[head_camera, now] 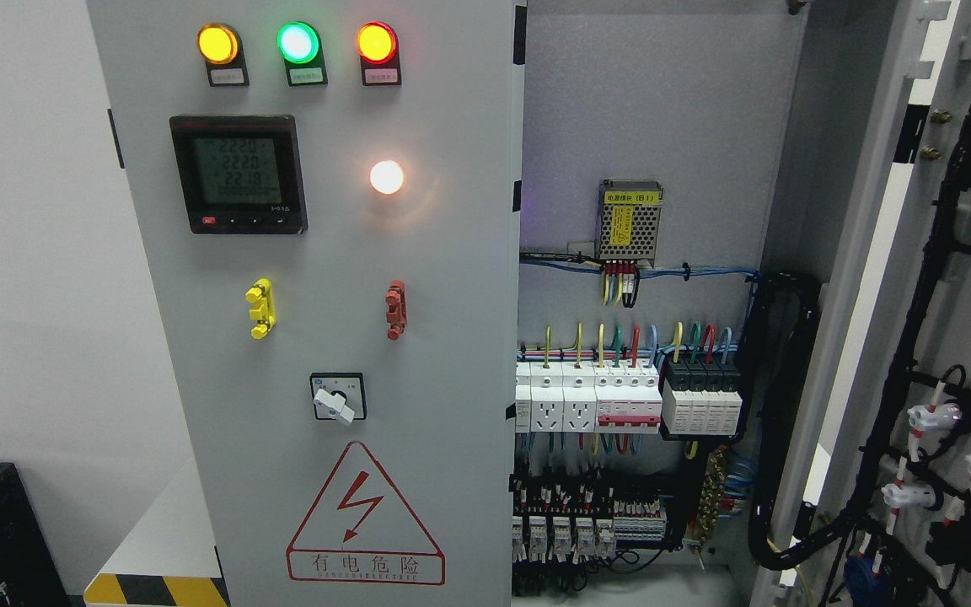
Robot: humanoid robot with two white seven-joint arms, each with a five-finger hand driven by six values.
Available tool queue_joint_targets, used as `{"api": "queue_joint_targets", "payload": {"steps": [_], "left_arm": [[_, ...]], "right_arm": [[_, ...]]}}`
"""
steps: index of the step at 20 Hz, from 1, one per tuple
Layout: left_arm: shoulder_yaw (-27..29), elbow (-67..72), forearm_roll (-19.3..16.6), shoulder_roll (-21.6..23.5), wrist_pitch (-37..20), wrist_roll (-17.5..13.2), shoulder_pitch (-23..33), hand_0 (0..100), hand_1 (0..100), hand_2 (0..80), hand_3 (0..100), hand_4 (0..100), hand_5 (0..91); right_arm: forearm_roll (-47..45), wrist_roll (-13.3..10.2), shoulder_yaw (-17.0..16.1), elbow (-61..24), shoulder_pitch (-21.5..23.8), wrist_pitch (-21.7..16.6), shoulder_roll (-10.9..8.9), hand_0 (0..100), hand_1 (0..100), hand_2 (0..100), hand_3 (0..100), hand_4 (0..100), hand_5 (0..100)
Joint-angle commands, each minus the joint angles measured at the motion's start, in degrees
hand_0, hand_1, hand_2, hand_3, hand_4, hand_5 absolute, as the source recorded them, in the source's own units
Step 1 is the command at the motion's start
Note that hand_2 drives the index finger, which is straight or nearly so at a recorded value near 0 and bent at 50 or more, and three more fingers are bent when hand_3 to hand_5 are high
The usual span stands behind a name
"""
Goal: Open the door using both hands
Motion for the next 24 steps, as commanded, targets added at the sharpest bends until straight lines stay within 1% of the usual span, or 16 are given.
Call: {"api": "queue_joint_targets", "payload": {"steps": [1, 2, 4, 5, 6, 9, 11, 12, 14, 16, 17, 19, 21, 22, 24], "left_arm": [[-1.3, 1.4, -0.5, -1.6, 0.4, -0.3, -0.6, 84, 21, 0.0, 0, 0, 0.0], [-2.4, 1.5, -0.4, -1.6, 0.3, -0.3, -0.6, 84, 21, 0.0, 0, 0, 0.0], [-3.2, 1.6, 0.0, -1.6, -0.1, -0.3, -0.6, 84, 21, 0.0, 0, 0, 0.0], [-3.2, 1.6, 0.1, -1.6, -0.1, -0.3, -0.6, 84, 21, 0.0, 0, 0, 0.0], [-3.2, 1.5, 0.1, -1.5, -0.2, -0.3, -0.6, 84, 21, 0.0, 0, 0, 0.0], [-3.1, 1.4, 0.1, -1.5, -0.1, -0.3, -0.6, 84, 21, 0.0, 0, 0, 0.0], [-3.2, 1.3, 0.1, -1.6, -0.2, -0.3, -0.6, 84, 21, 0.0, 0, 0, 0.0], [-3.2, 1.3, 0.1, -1.6, -0.1, -0.3, -0.6, 84, 21, 0.0, 0, 0, 0.0], [-3.2, 1.2, 0.1, -1.6, -0.2, -0.3, -0.6, 84, 21, 0.0, 0, 0, 0.0], [-3.2, 1.2, 0.1, -1.6, -0.1, -0.3, -0.6, 84, 21, 0.0, 0, 0, 0.0], [-3.2, 1.2, 0.1, -1.6, -0.2, -0.3, -0.6, 84, 21, 0.0, 0, 0, 0.0], [-3.2, 1.2, 0.1, -1.6, -0.1, -0.3, -0.6, 84, 21, 0.0, 0, 0, 0.0], [-3.2, 1.2, 0.1, -1.6, -0.1, -0.3, -0.6, 84, 21, 0.0, 0, 0, 0.0], [-3.2, 1.2, 0.1, -1.5, -0.1, -0.3, -0.6, 84, 21, 0.0, 0, 0, 0.0], [-3.2, 1.2, 0.1, -1.5, -0.2, -0.3, -0.6, 84, 21, 0.0, 0, 0, 0.0]], "right_arm": [[-0.1, 0.0, 0.1, -31.1, 4.7, -0.1, -0.56, 0, 0, 0, 0, 0, 0], [-0.1, 0.0, 0.1, -36.0, 6.9, -0.1, -0.82, 0, 0, 0, 0, 0, 0], [-0.1, 0.0, 0.3, -45.5, 11.1, -0.1, -2.05, 0, 0, 0, 0, 0, 0], [-0.2, 0.0, 0.5, -50.3, 13.0, -0.2, -2.14, 0, 0, 0, 0, 0, 0], [-0.2, 0.0, 0.1, -55.2, 14.2, -0.3, -2.14, 0, 0, 0, 0, 0, 0], [-0.2, 0.0, -0.1, -66.9, 16.0, -0.3, -2.49, 0, 0, 0, 0, 0, 0], [-0.2, 0.0, -1.1, -73.1, 16.0, -0.3, -4.15, 0, 0, 0, 0, 0, 0], [-0.2, 0.0, -1.4, -75.9, 16.1, -0.3, -4.25, 0, 0, 0, 0, 0, 0], [-0.2, -0.4, -1.5, -81.1, 16.8, -0.1, -4.25, 0, 0, 0, 0, 0, 0], [-0.2, -0.3, -1.3, -84.5, 18.1, -0.1, -4.25, 0, 0, 0, 0, 0, 0], [-0.2, -0.3, -1.1, -85.9, 19.1, 0.0, -3.82, 0, 0, 0, 0, 0, 0], [-0.2, -0.3, 0.0, -88.7, 20.4, 0.0, -2.32, 0, 0, 0, 0, 0, 0], [-0.2, -0.3, 0.3, -89.7, 21.1, -0.1, -2.4, 0, 0, 0, 0, 0, 0], [-0.2, -0.2, 0.8, -90.3, 21.5, -0.2, -2.49, 0, 0, 0, 0, 0, 0], [-0.2, -0.3, 3.9, -92.1, 22.2, -0.2, -2.67, 0, 0, 0, 0, 0, 0]]}}
